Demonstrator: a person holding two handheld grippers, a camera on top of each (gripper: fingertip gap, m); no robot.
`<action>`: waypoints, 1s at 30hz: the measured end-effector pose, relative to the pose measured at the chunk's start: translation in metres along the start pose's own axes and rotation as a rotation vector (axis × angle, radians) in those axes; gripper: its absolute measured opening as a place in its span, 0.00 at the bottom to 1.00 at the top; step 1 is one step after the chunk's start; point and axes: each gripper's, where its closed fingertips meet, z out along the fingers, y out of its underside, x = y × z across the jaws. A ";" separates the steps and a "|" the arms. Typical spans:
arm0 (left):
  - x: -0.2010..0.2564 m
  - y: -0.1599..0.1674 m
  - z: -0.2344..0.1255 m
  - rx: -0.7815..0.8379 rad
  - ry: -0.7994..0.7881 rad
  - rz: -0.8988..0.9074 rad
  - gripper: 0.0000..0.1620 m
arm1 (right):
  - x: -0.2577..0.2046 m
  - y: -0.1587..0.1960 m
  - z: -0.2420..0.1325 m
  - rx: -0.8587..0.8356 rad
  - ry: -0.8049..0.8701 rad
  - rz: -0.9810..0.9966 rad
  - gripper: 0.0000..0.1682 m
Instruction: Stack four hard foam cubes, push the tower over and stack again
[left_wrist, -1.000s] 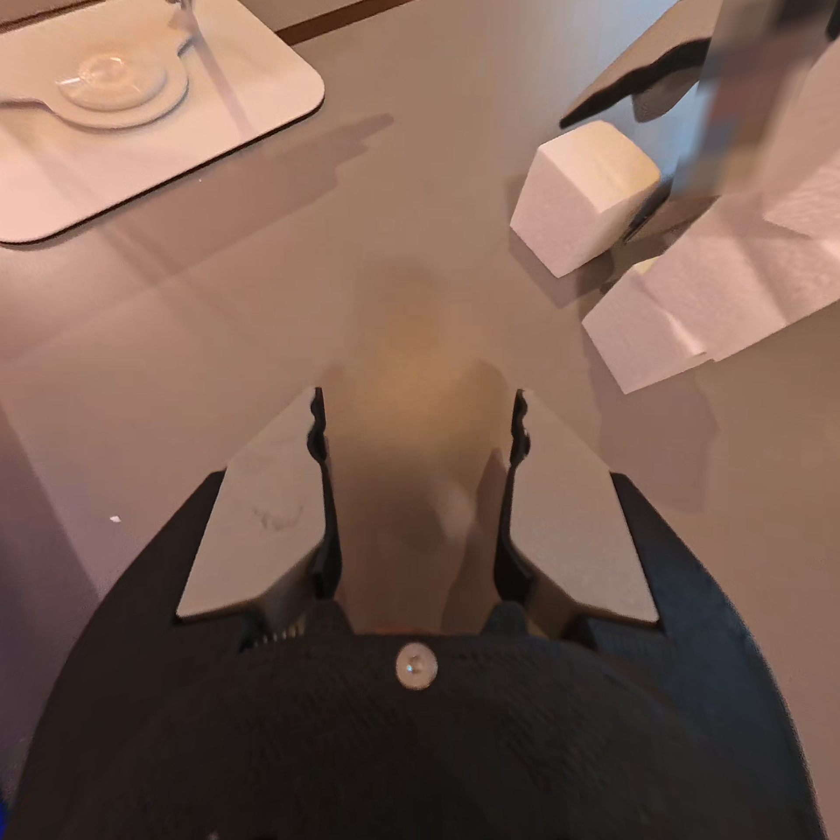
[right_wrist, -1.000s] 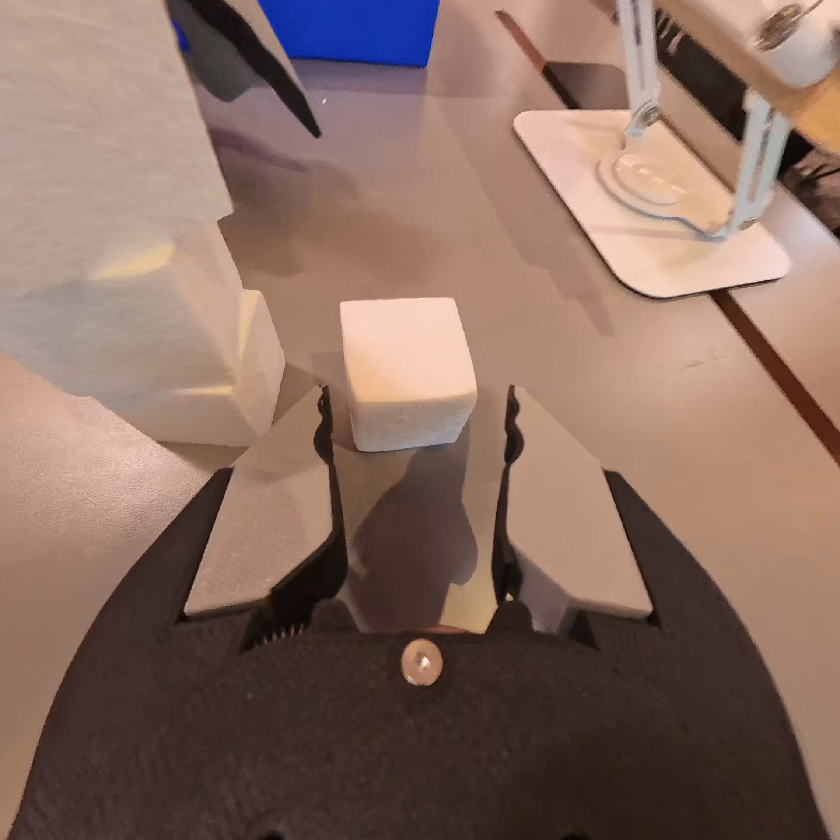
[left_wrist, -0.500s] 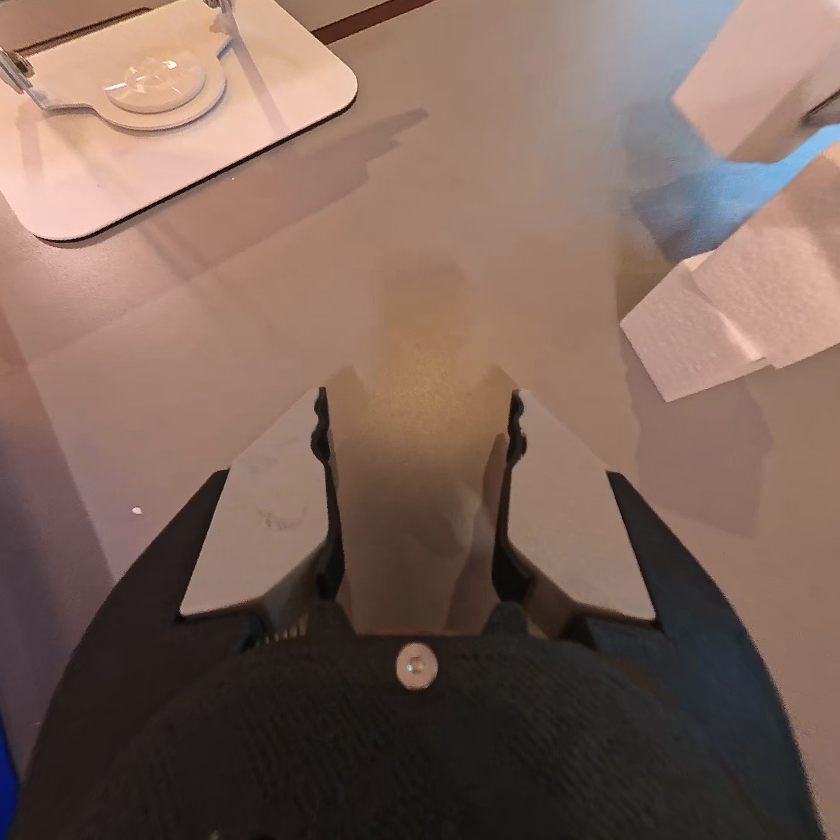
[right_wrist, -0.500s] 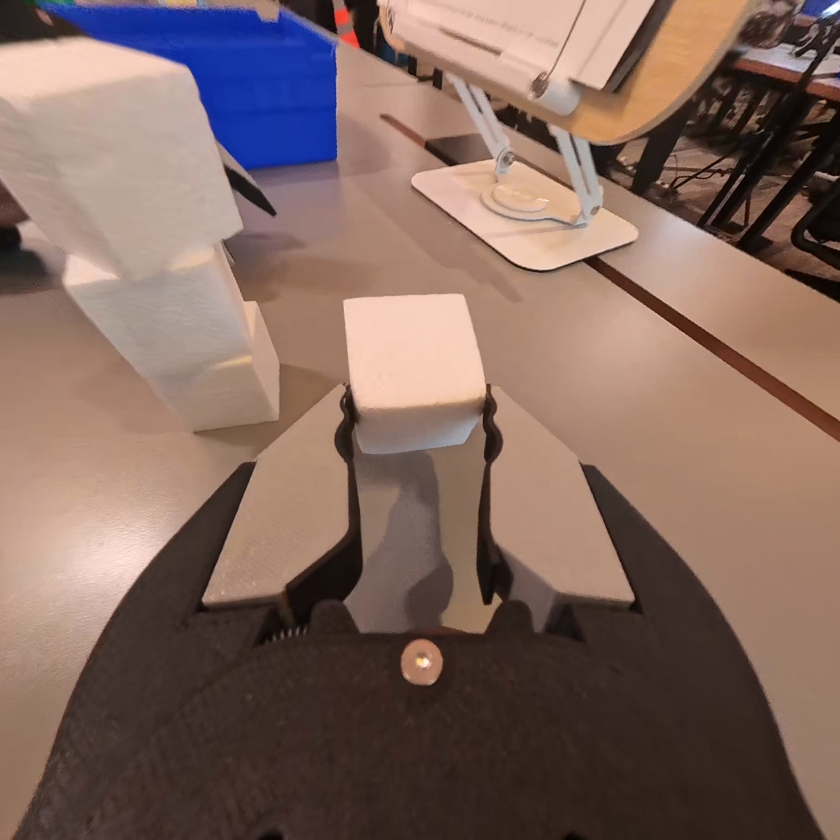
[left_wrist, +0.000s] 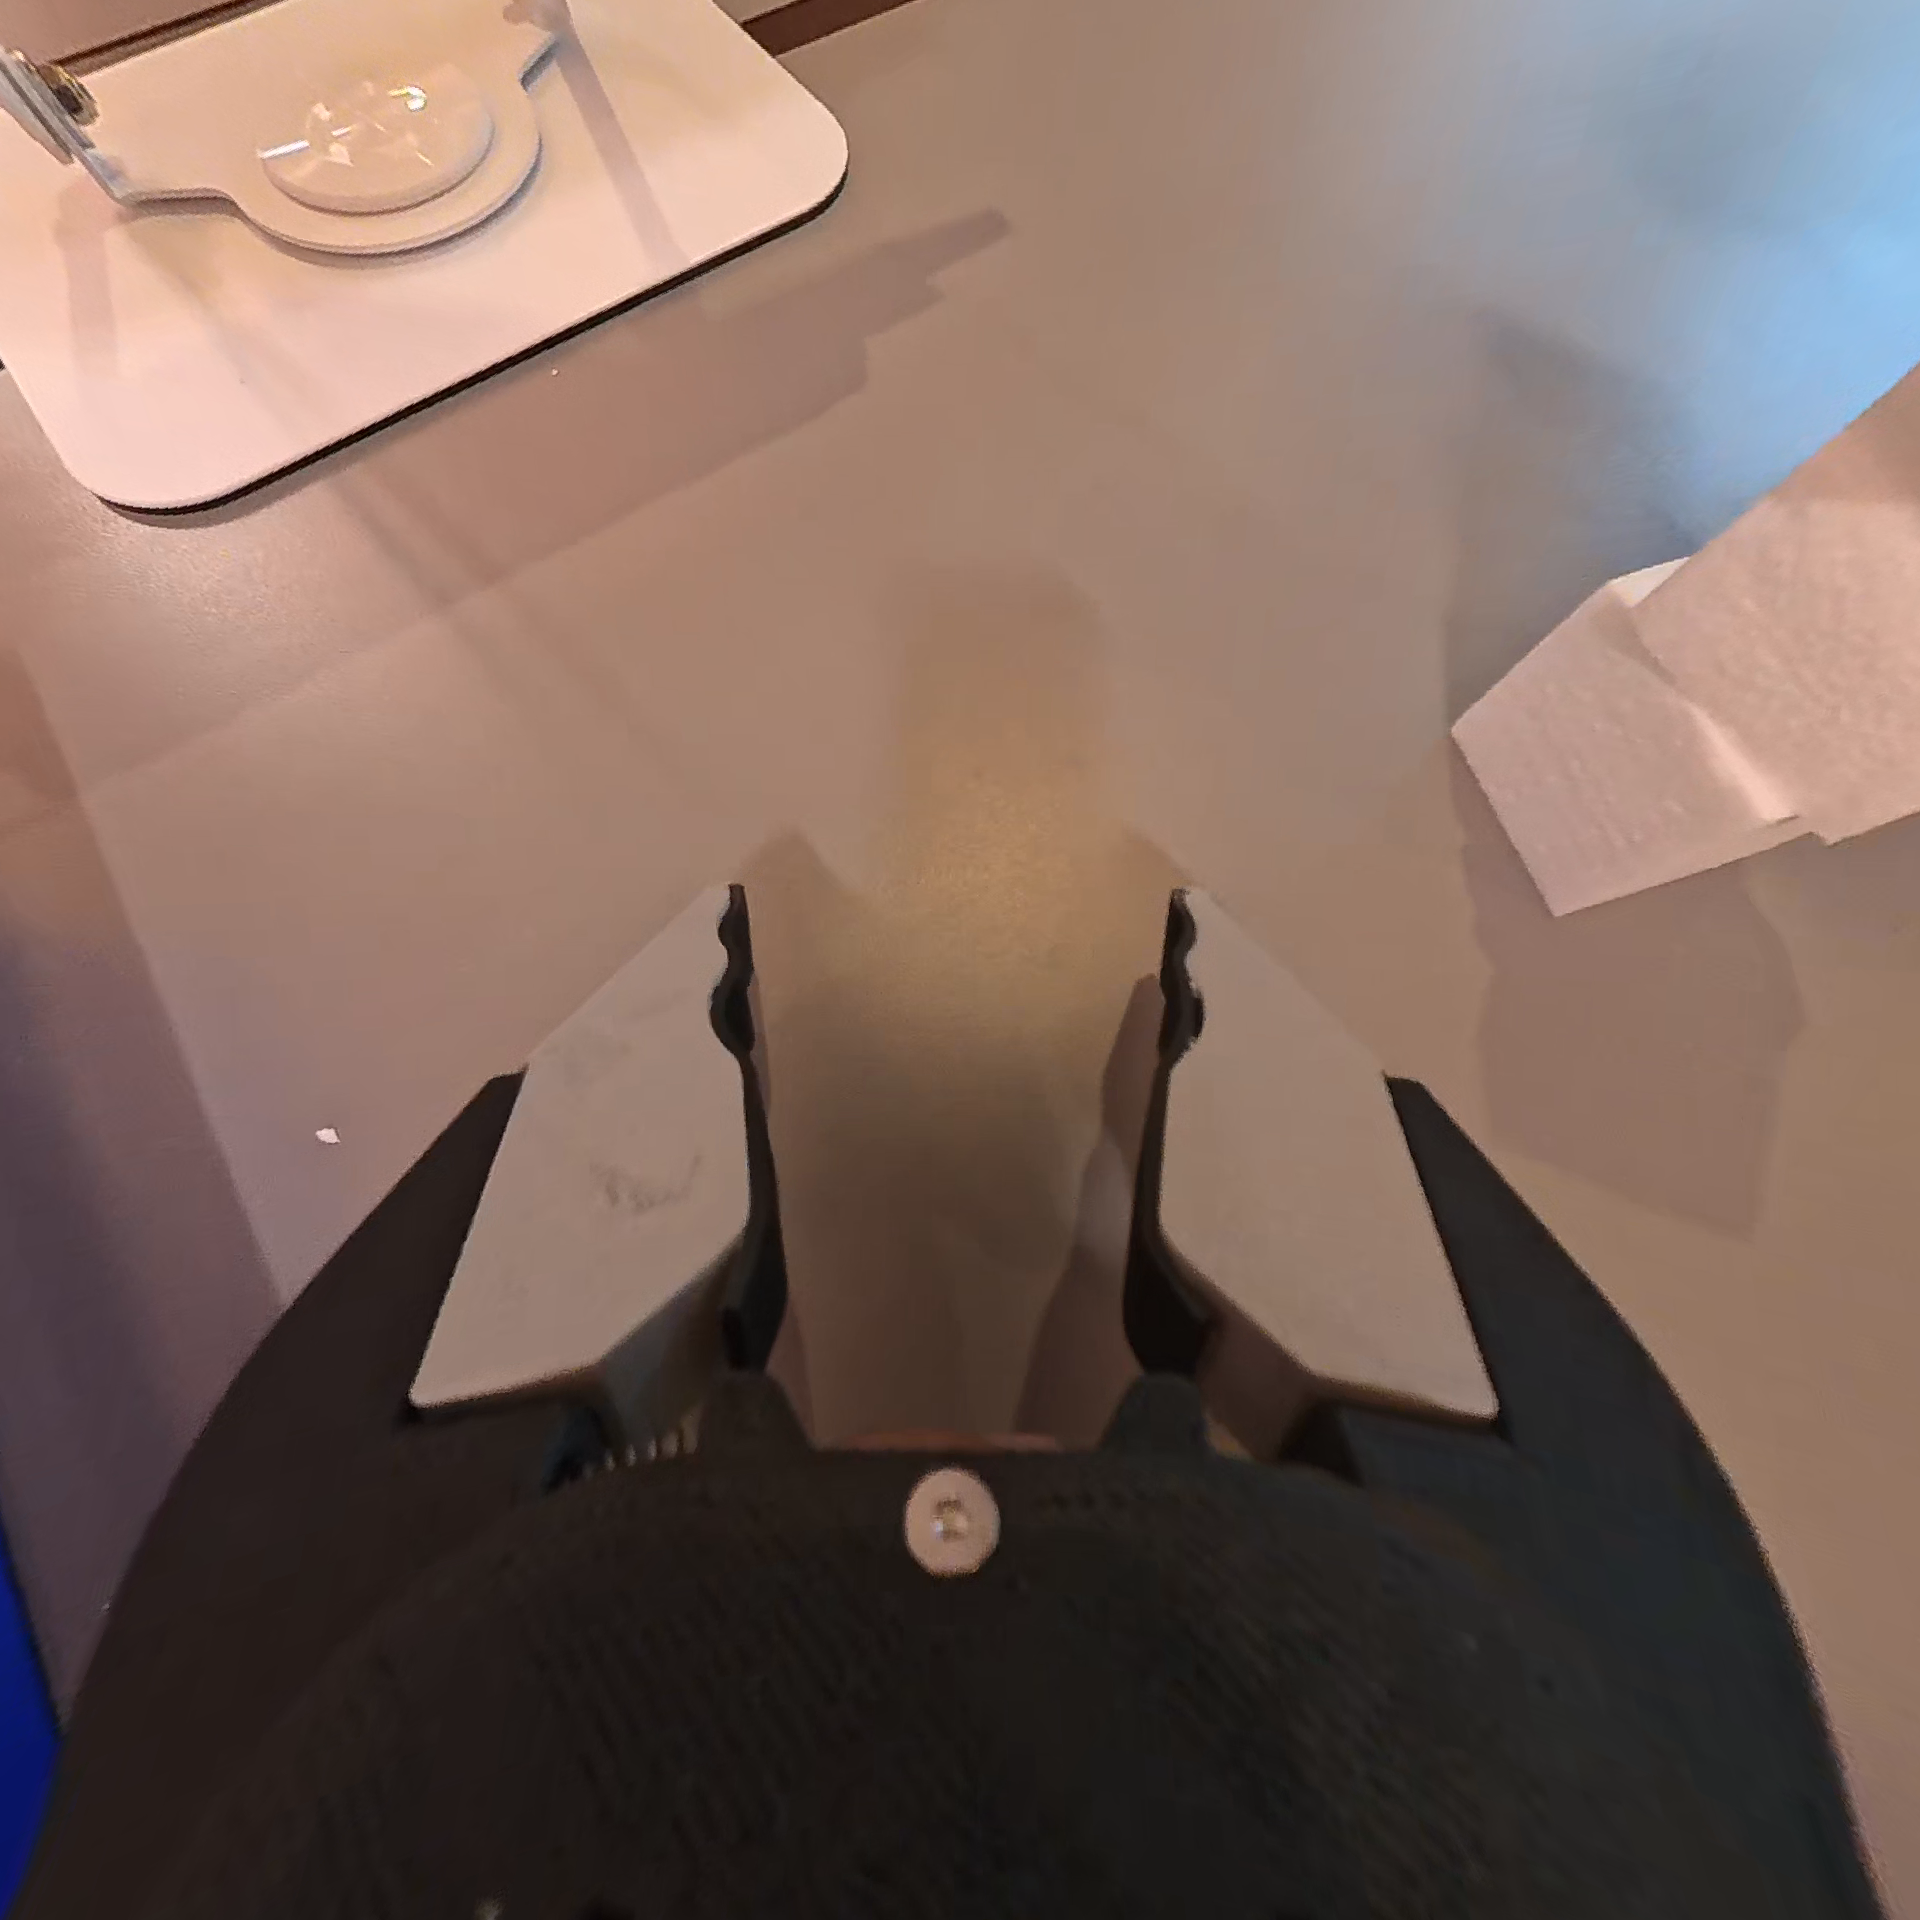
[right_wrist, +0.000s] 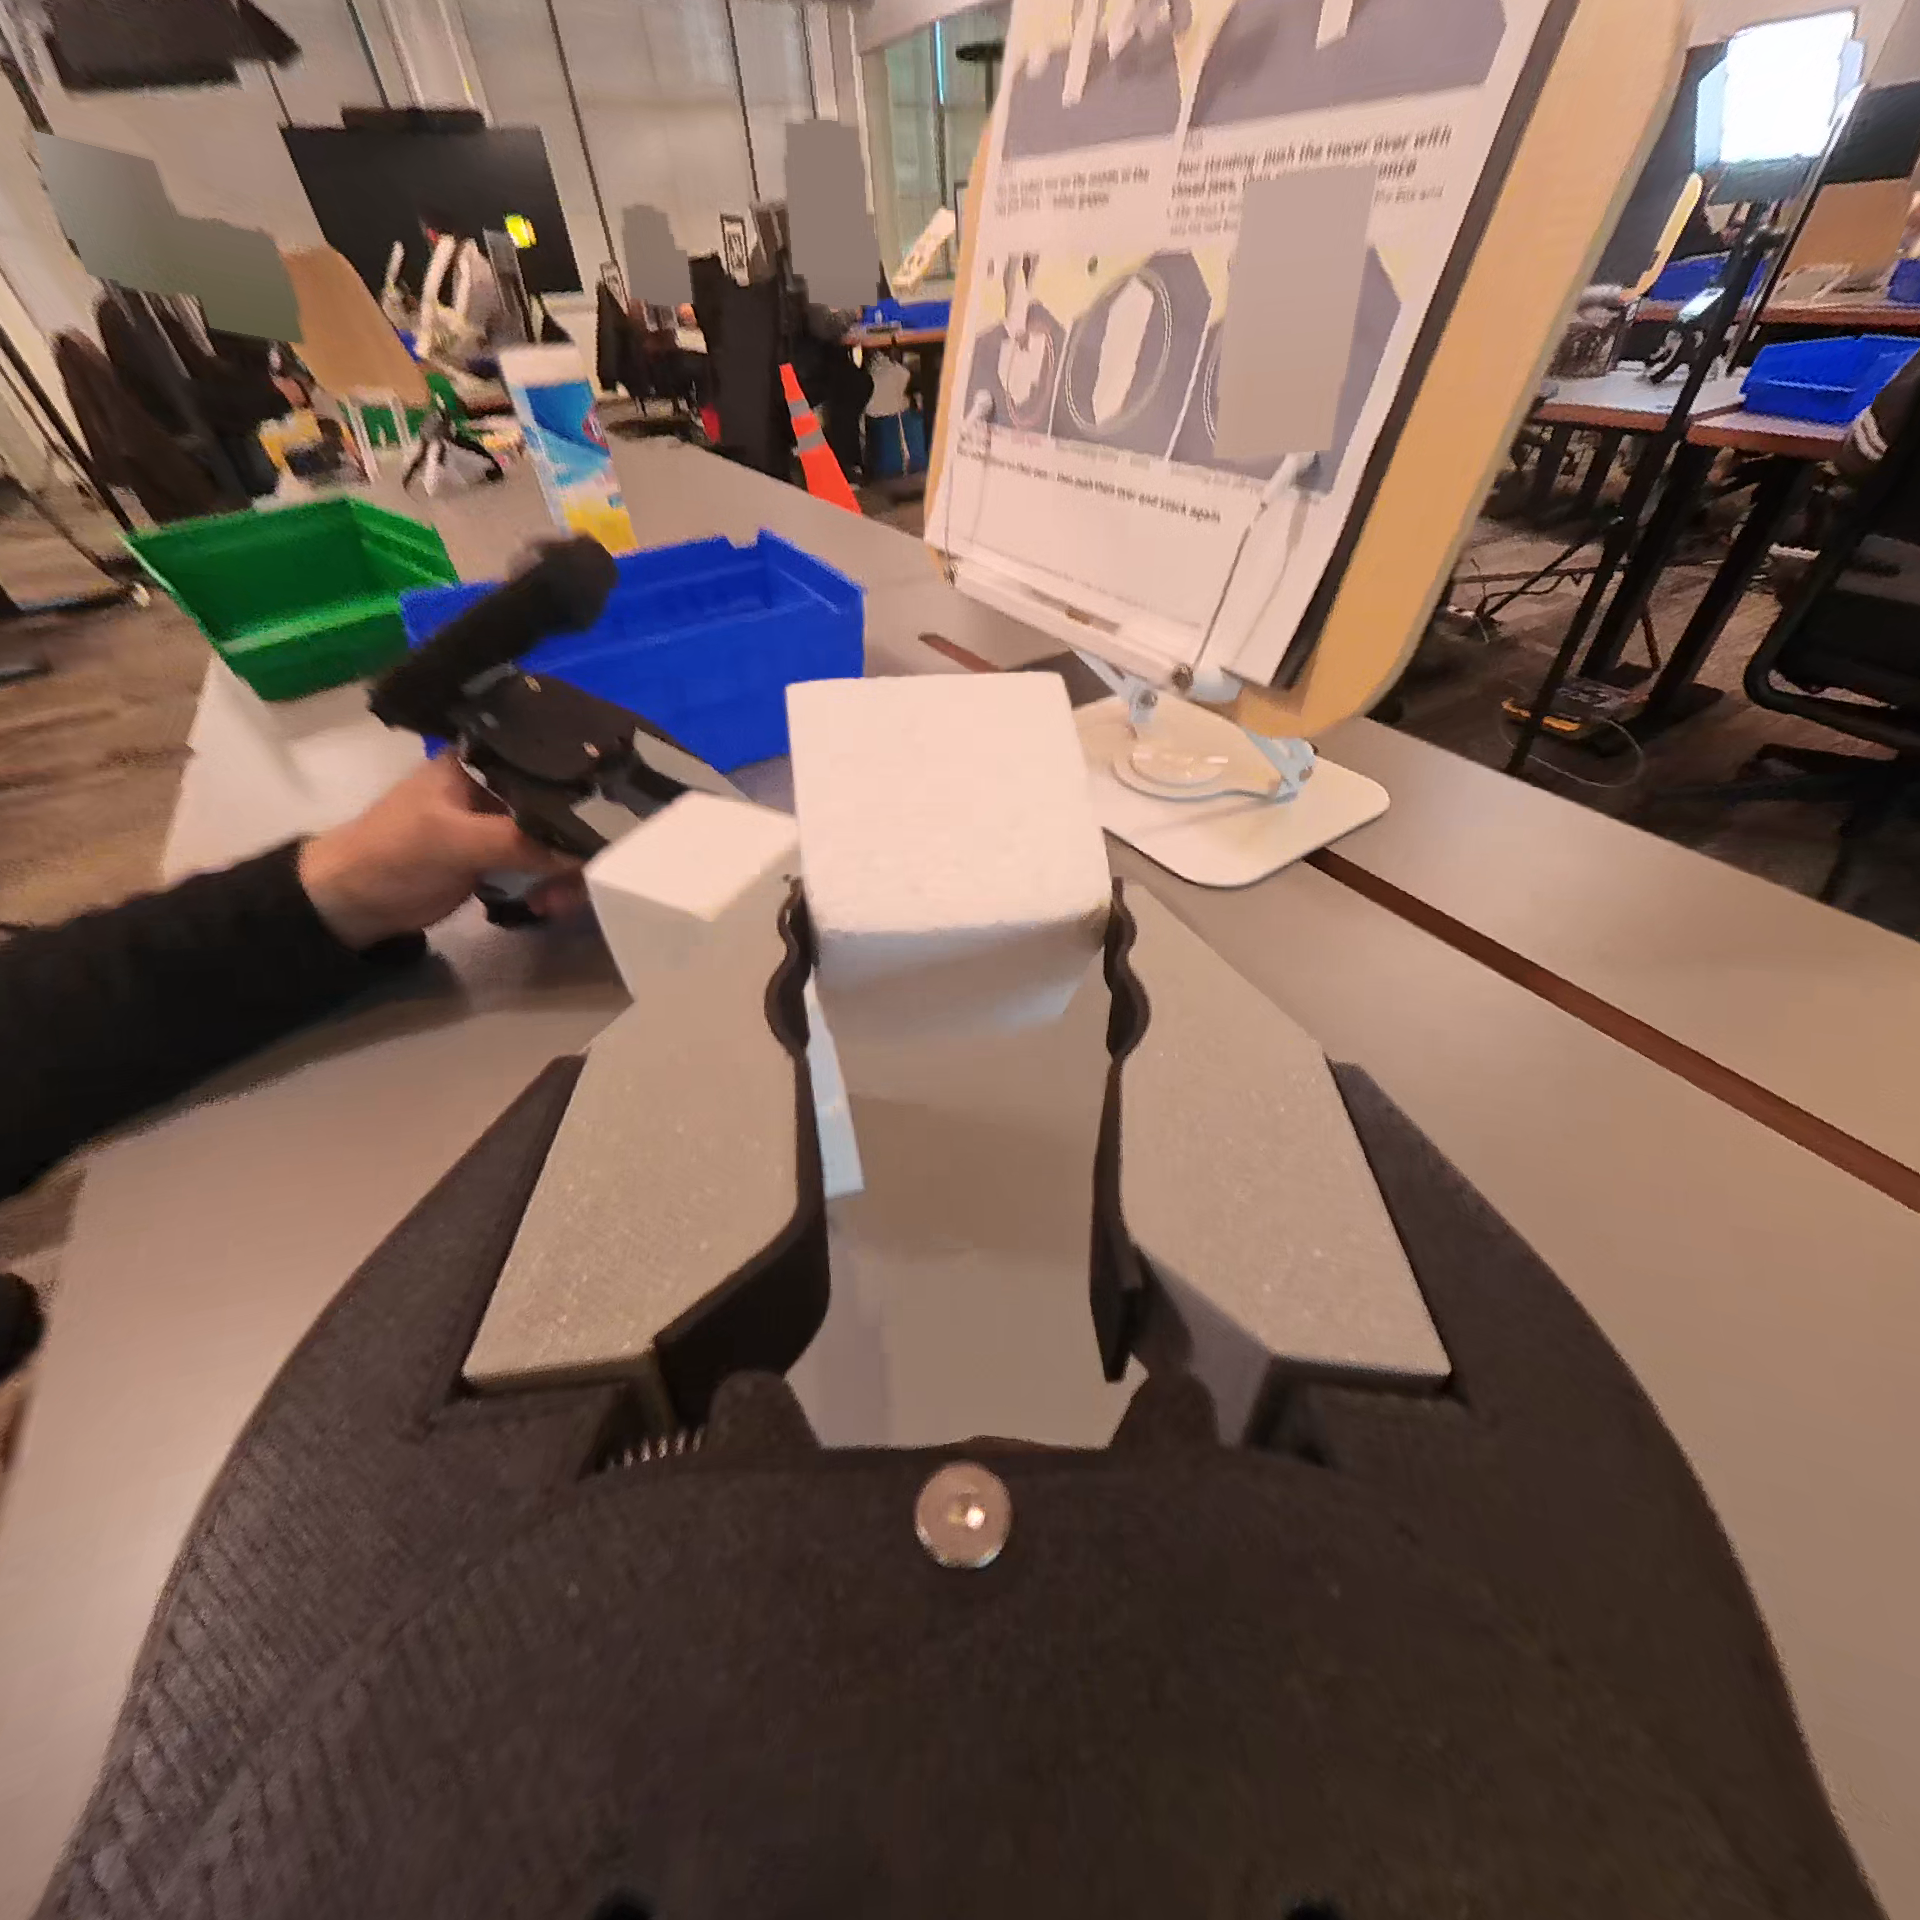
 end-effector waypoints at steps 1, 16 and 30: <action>0.000 0.000 0.000 -0.002 0.003 -0.003 0.48 | -0.005 -0.007 0.001 0.004 -0.008 0.021 0.32; 0.001 0.005 0.004 -0.037 -0.003 0.024 0.48 | -0.066 -0.020 0.056 -0.257 -0.006 -0.109 0.32; 0.005 0.008 0.007 -0.057 0.010 0.033 0.48 | -0.068 -0.003 0.063 -0.337 -0.011 -0.105 0.33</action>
